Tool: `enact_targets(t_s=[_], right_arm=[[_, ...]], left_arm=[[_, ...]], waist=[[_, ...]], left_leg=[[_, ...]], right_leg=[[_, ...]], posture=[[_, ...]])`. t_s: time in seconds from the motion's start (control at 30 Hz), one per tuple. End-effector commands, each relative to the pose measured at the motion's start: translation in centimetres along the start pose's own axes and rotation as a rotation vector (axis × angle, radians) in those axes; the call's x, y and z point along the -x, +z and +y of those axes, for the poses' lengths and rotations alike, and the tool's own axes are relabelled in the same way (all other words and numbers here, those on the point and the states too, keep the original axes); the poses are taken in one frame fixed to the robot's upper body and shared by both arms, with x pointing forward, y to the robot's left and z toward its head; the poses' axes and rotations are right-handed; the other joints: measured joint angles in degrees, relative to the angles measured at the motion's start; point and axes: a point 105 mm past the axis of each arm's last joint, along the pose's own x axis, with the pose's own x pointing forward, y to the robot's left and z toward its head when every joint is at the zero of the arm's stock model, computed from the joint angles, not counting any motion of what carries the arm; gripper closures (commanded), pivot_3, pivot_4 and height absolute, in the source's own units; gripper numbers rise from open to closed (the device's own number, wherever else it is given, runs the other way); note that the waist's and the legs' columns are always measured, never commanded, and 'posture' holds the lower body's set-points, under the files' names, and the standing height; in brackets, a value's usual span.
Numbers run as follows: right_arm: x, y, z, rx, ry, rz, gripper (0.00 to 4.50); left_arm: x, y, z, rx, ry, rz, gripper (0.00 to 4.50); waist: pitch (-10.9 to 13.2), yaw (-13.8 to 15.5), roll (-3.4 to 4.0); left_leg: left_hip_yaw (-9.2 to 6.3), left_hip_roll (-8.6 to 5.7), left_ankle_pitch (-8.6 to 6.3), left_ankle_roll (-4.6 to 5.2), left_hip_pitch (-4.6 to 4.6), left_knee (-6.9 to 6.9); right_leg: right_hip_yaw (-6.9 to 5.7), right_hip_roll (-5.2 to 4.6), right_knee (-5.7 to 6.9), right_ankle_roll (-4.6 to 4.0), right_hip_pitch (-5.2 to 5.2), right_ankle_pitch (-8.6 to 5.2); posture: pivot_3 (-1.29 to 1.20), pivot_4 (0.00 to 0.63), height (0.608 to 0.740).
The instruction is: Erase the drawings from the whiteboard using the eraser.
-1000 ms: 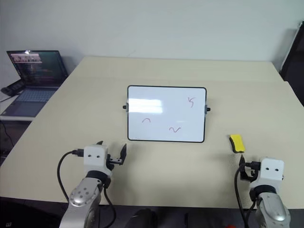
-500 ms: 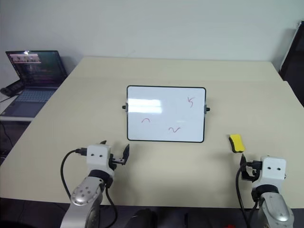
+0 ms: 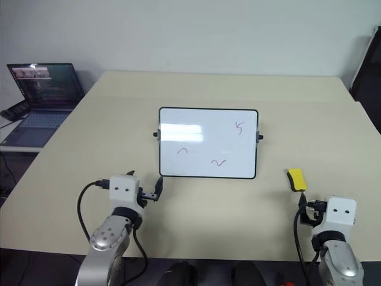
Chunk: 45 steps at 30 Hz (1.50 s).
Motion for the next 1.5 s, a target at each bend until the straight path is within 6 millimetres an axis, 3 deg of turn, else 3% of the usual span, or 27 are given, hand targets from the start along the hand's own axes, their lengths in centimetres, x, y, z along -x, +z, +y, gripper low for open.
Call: enact_targets(t_s=[0.03, 0.13, 0.23, 0.33, 0.5, 0.73, 1.03, 1.2, 1.5], right_arm=[[0.0, 1.3, 0.2, 0.009, 0.012, -0.052, 0.03], [-0.2, 1.7, 0.5, 0.001, 0.027, -0.056, 0.03], [-0.6, 2.8, 1.0, -0.009, 0.059, -0.079, 0.03], [-1.2, 3.6, 1.5, -0.016, 0.077, -0.093, 0.03], [-1.6, 4.7, 2.1, -0.017, 0.094, -0.106, 0.03], [-1.9, 5.2, 1.9, -0.013, 0.094, -0.1, 0.03], [-3.3, 5.4, 2.8, -0.07, 0.193, -0.055, 0.03], [-4.6, 5.2, 4.2, -0.115, 0.285, -0.016, 0.03], [-6.0, 4.4, 3.8, -0.123, 0.29, -0.004, 0.03]], left_arm=[[0.2, 1.1, 0.6, -0.013, 0.01, -0.046, 0.0], [0.0, 1.7, 0.9, -0.028, 0.003, -0.067, 0.0], [-0.8, 3.1, 0.6, -0.069, -0.102, -0.126, 0.0], [-1.6, 3.3, -0.1, -0.046, -0.218, -0.128, 0.0], [-2.6, 6.6, -3.3, 0.039, -0.528, -0.215, 0.0], [-1.3, 8.9, -8.7, 0.065, -0.991, -0.21, 0.0], [-0.9, 7.3, -11.2, -0.067, -1.301, -0.162, 0.0], [-2.0, 6.1, -12.0, -0.238, -1.323, -0.21, 0.0], [-2.5, 6.2, -12.3, -0.257, -1.289, -0.263, 0.0]], waist=[[0.0, 0.0, 0.0], [0.0, 0.0, 0.0], [0.0, 0.0, 0.0], [0.0, 0.0, 0.01], [0.0, 0.1, 0.0], [0.0, -0.3, 0.01], [0.0, -0.3, 0.01], [0.0, -0.2, 0.01], [0.0, -0.2, 0.0]], left_leg=[[0.0, 0.0, 0.0, 0.0, 0.0, 0.0], [0.01, 0.0, 0.0, 0.0, 0.0, 0.0], [-0.02, 0.0, 0.01, -0.01, 0.0, 0.01], [-0.01, -0.01, 0.03, -0.04, 0.02, 0.0], [-0.02, -0.01, 0.04, -0.06, -0.01, 0.01], [0.05, -0.02, 0.14, -0.23, -0.04, 0.0], [0.07, -0.01, 0.12, -0.15, 0.01, 0.01], [0.05, -0.02, 0.13, -0.14, 0.0, 0.02], [0.04, -0.02, 0.07, -0.02, -0.07, 0.02]], right_leg=[[0.0, 0.0, 0.0, 0.0, 0.0, 0.0], [0.0, 0.0, 0.0, 0.0, 0.0, 0.0], [-0.02, 0.01, 0.02, 0.0, 0.0, 0.0], [-0.04, 0.01, 0.03, 0.0, 0.01, 0.0], [-0.15, 0.02, 0.03, 0.0, 0.0, 0.0], [-0.1, 0.03, -0.01, 0.0, -0.03, 0.0], [-0.09, 0.09, 0.03, 0.0, -0.01, 0.0], [-0.12, 0.09, 0.03, -0.01, -0.02, 0.01], [-0.11, 0.08, 0.0, -0.01, -0.06, 0.0]], posture=[[0.0, 0.15, 0.74], [0.0, 0.15, 0.74], [0.0, 0.15, 0.74], [0.0, 0.15, 0.74], [0.0, 0.15, 0.74], [0.0, 0.15, 0.74], [0.0, 0.15, 0.74], [0.0, 0.15, 0.74], [0.0, 0.15, 0.74]])
